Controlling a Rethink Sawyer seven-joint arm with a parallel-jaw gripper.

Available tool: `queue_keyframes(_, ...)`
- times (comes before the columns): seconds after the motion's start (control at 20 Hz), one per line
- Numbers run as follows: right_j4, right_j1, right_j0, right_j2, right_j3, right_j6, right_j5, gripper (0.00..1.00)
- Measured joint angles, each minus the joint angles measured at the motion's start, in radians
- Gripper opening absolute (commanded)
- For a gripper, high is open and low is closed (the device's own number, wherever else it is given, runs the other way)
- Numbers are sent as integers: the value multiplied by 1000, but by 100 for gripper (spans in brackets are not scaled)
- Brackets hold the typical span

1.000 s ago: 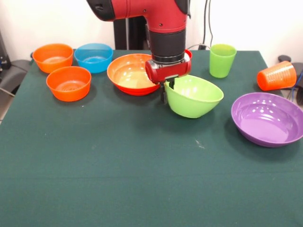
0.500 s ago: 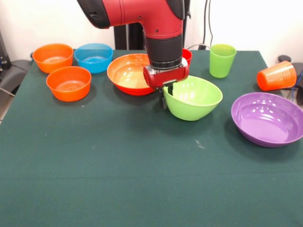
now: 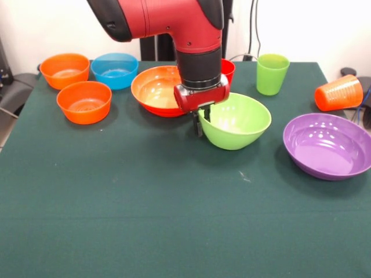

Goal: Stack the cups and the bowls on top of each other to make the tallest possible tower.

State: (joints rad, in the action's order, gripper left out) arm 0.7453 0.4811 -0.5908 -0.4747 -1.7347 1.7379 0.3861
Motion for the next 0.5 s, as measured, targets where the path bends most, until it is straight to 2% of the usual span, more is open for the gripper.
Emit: queue_keyframes(0.5, 26, -28, -32, -48, 23, 0, 20, 0)
